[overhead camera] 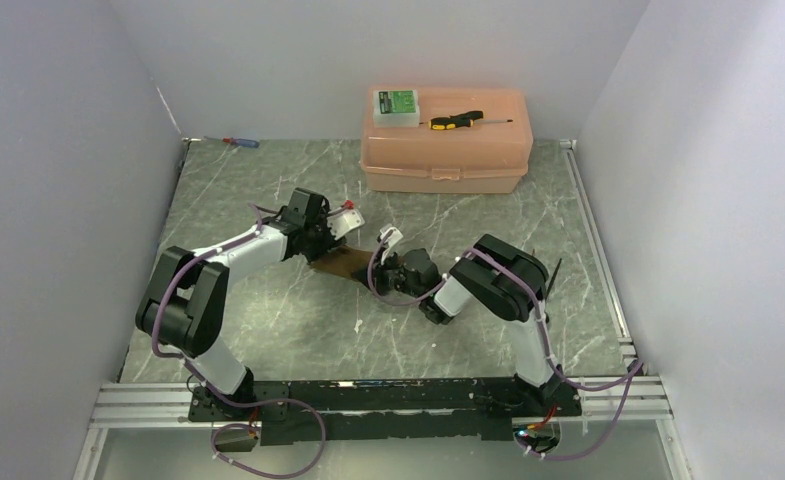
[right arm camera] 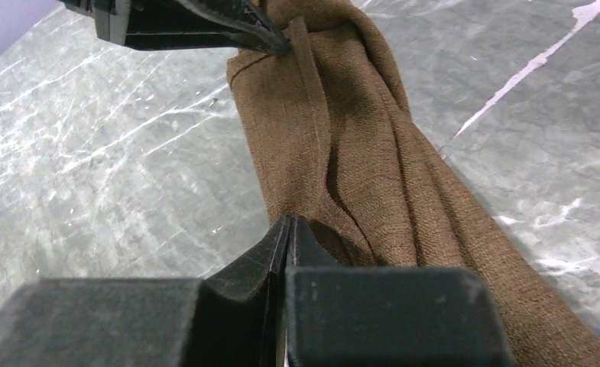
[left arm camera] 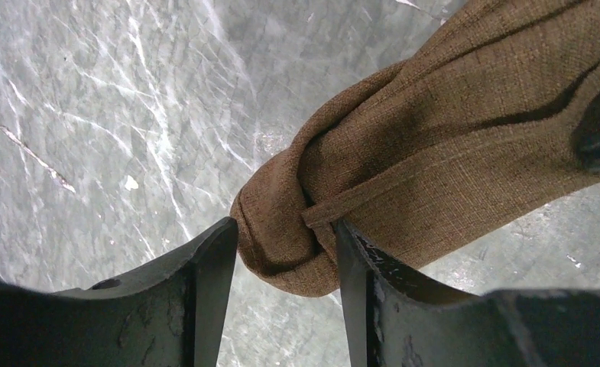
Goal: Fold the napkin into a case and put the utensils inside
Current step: Fold the top corner of the smaller-rectangle-folded napkin into a folded napkin.
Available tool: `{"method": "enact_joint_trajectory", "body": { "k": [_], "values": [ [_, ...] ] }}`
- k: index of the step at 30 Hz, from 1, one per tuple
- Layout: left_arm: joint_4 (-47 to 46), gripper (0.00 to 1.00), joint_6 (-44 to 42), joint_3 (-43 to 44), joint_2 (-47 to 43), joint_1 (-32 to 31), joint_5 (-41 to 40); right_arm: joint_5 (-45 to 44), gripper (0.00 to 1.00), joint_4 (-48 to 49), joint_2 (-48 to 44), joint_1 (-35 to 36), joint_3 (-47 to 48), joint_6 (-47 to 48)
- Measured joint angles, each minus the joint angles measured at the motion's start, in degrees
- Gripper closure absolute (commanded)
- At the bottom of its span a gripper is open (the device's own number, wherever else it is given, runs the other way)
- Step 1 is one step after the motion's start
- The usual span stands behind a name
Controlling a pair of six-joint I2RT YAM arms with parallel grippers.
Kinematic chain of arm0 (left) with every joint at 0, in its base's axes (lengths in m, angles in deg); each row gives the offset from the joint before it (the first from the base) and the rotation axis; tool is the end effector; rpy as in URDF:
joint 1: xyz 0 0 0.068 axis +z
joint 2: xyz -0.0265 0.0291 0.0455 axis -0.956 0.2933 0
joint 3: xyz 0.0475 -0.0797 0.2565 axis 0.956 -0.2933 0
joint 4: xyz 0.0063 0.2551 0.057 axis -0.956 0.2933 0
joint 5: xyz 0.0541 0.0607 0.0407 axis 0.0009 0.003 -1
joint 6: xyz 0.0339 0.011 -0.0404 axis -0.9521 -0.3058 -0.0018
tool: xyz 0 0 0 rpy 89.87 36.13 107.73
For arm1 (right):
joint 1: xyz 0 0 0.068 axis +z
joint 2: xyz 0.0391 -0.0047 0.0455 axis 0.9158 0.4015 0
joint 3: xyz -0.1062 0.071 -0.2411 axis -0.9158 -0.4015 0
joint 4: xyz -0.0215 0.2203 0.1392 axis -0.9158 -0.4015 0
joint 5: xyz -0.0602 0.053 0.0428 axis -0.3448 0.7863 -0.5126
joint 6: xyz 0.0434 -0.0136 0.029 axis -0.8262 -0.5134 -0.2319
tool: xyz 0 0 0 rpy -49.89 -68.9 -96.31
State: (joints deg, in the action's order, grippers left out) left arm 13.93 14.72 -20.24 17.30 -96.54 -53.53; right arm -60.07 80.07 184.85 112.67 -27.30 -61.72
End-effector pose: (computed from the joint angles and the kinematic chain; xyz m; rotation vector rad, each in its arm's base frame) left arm 0.3066 -0.1350 0.1869 1.2921 2.1018 0.0819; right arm 0.2408 0.2653 0.0936 -0.6155 1.7824 1.0385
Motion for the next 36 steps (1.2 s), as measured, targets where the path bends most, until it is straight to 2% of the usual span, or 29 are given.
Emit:
{"method": "enact_joint_trajectory", "body": {
  "k": [4, 8, 11, 14, 19, 22, 29, 36],
  "values": [
    [-0.85, 0.42, 0.96, 0.00, 0.00, 0.00, -0.52, 0.00, 0.97, -1.16, -0.39, 0.70, 0.35, 1.27],
    [-1.99, 0.45, 1.16, 0.00, 0.11, 0.00, -0.68, -0.37, 0.89, -3.06, -1.81, 1.27, 0.39, 3.13],
    [-2.51, 0.56, 1.18, 0.00, 1.07, 0.00, -0.87, -1.27, 0.84, -5.16, -3.58, 1.46, 0.39, 5.44],
    [-2.29, 0.70, 1.31, 0.00, 2.16, 0.00, -0.83, -2.40, 0.85, -6.93, -5.97, 1.11, 0.39, 8.04],
    [-2.05, 0.89, 2.23, 0.00, 2.60, 0.02, -0.31, -3.85, 0.98, -7.13, -11.47, -2.27, -1.38, 10.27],
    [-2.01, 0.97, 2.49, 0.00, 2.60, 0.02, 0.00, -3.91, 1.00, -5.92, -13.84, -3.98, -3.52, 10.34],
    [-1.60, 0.97, 3.67, 0.00, 2.60, 0.17, 0.33, -2.03, 1.00, -4.15, -13.16, 0.66, -4.02, 9.11],
    [-1.44, 0.97, 6.54, 0.00, 2.60, 0.28, 0.50, 0.87, 1.00, -0.15, -4.81, 3.85, 2.36, 8.22]
  ]
}}
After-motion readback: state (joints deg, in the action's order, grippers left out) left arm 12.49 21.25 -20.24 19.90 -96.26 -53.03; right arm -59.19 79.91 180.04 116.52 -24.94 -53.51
